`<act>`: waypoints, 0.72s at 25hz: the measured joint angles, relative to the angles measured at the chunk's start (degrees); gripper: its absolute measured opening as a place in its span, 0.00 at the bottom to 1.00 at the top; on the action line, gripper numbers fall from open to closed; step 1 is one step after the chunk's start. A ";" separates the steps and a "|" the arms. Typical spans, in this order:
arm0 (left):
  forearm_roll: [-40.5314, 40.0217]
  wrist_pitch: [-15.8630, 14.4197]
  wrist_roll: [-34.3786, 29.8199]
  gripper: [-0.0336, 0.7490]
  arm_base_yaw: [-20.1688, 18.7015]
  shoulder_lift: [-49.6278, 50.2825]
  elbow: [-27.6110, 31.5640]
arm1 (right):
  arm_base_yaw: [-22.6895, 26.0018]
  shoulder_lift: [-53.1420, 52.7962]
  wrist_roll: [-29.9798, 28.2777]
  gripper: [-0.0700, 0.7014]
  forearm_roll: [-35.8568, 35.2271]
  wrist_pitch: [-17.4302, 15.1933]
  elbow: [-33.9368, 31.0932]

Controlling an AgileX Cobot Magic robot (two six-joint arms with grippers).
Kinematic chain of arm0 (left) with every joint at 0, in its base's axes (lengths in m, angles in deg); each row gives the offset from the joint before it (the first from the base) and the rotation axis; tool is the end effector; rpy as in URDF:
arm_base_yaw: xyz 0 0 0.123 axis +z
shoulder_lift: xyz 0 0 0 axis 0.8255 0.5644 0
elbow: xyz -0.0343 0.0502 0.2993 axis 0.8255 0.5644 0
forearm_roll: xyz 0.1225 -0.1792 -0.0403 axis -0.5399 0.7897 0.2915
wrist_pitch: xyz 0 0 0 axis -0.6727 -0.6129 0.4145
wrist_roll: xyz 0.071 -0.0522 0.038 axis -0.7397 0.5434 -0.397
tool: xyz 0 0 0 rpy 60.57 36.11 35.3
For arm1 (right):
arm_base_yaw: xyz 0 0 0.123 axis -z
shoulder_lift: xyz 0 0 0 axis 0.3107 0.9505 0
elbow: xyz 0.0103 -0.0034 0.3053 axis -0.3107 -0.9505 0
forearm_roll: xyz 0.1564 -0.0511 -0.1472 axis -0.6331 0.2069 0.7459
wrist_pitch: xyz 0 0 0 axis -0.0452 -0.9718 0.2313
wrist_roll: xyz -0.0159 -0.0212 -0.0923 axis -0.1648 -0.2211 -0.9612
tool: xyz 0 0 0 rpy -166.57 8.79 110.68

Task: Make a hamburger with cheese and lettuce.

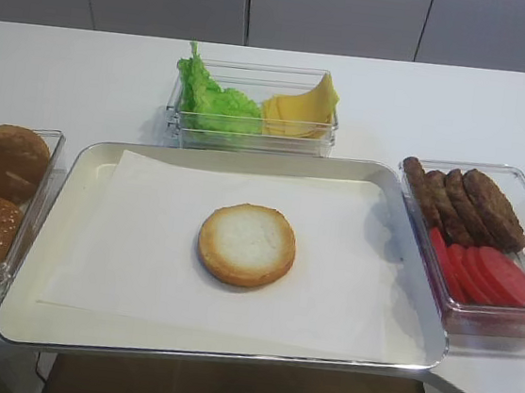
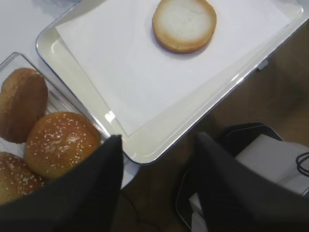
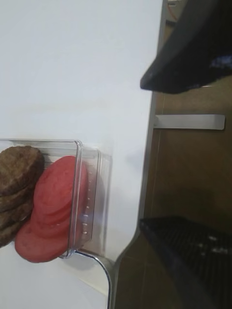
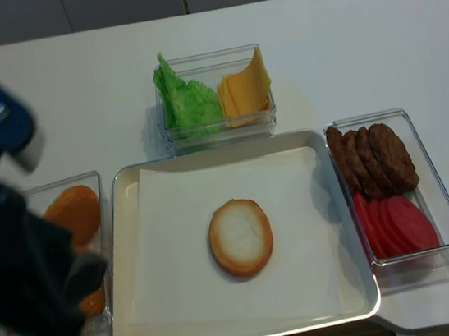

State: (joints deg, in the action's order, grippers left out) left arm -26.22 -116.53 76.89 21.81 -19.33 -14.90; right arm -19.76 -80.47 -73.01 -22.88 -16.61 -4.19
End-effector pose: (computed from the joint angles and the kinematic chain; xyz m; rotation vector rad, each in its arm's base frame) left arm 0.0844 -0.0555 0.3957 0.7394 2.4303 -0.2232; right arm -0.0412 0.0027 0.2509 -0.1570 2.2169 0.0103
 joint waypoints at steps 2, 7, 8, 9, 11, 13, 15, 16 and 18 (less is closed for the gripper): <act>0.00 -0.10 -1.50 0.49 0.00 -7.35 2.89 | 0.00 0.00 0.00 0.89 0.00 0.00 0.00; 0.55 -0.46 -4.10 0.49 0.00 -14.96 5.33 | 0.00 0.00 0.00 0.89 0.00 0.00 0.00; 0.55 -0.46 -4.55 0.49 0.00 -16.87 5.92 | 0.00 0.00 0.00 0.89 0.00 0.00 0.00; 0.55 -0.46 -5.06 0.49 0.00 -18.81 6.45 | 0.00 0.00 0.00 0.89 0.00 0.00 0.00; 1.11 -0.57 -5.54 0.49 0.00 -22.49 8.12 | 0.00 0.00 0.00 0.89 0.00 0.00 0.00; 1.77 -0.69 -6.05 0.49 0.00 -26.62 9.98 | 0.00 0.00 0.00 0.89 0.00 0.00 0.00; 2.28 -0.69 -6.61 0.49 0.00 -30.46 12.43 | 0.00 0.00 0.00 0.89 0.00 0.00 0.00; 2.81 -0.82 -6.74 0.49 0.00 -32.55 13.55 | 0.00 0.00 0.00 0.89 0.00 0.00 0.00; 3.34 -1.06 -6.83 0.49 0.00 -36.20 15.99 | 0.00 0.00 0.00 0.89 0.00 0.00 0.00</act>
State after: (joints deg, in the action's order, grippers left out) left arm -22.88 -117.59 70.06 21.81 -55.53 1.09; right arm -19.76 -80.47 -73.01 -22.88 -16.61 -4.19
